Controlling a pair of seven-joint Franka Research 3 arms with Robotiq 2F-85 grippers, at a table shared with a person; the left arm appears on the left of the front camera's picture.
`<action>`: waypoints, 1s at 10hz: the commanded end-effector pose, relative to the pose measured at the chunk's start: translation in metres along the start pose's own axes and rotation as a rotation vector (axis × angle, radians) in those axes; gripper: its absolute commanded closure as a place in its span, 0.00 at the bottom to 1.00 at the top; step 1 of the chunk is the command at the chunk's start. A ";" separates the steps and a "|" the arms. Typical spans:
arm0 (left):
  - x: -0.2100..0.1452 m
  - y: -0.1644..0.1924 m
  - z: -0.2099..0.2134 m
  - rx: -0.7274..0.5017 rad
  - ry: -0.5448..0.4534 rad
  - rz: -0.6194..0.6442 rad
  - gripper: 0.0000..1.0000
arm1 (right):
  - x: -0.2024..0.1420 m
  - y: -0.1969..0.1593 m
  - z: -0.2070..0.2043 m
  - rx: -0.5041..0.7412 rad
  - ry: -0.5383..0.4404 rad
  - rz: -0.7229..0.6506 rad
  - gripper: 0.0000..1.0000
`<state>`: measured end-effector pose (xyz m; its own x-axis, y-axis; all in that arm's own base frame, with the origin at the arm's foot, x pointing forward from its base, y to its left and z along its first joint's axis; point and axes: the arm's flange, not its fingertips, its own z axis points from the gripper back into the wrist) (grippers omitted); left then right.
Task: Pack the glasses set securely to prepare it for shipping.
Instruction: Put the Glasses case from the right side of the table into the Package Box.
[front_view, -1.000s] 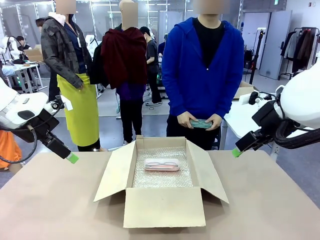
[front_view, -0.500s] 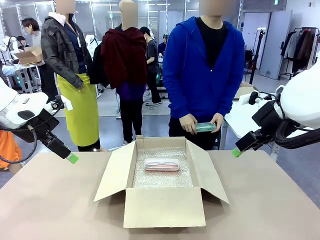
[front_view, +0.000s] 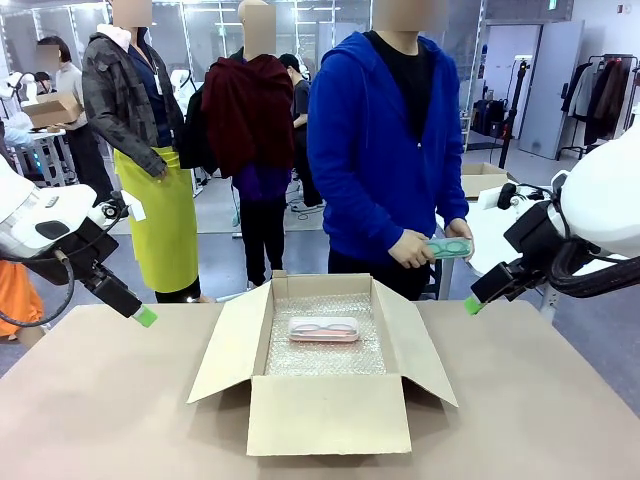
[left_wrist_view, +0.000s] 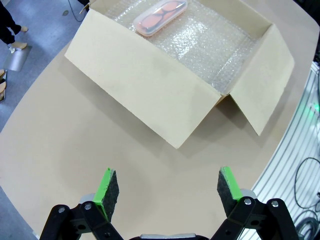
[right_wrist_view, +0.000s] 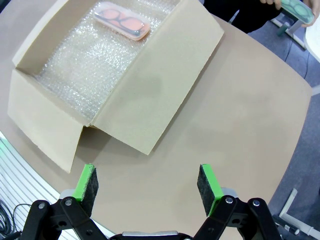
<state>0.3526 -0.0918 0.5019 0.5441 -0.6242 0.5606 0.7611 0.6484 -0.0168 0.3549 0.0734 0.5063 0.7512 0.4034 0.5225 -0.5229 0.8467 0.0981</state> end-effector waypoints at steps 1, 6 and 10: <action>-0.001 0.001 0.001 -0.011 -0.009 -0.003 0.00 | 0.001 -0.002 -0.001 -0.004 -0.012 0.014 0.00; -0.001 0.001 0.001 -0.011 -0.009 -0.003 0.00 | 0.001 -0.002 -0.001 -0.004 -0.012 0.014 0.00; -0.001 0.001 0.001 -0.011 -0.009 -0.003 0.00 | 0.001 -0.002 -0.001 -0.004 -0.012 0.014 0.00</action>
<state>0.3526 -0.0918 0.5019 0.5441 -0.6242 0.5606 0.7611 0.6484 -0.0168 0.3549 0.0734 0.5063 0.7512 0.4034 0.5225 -0.5230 0.8467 0.0981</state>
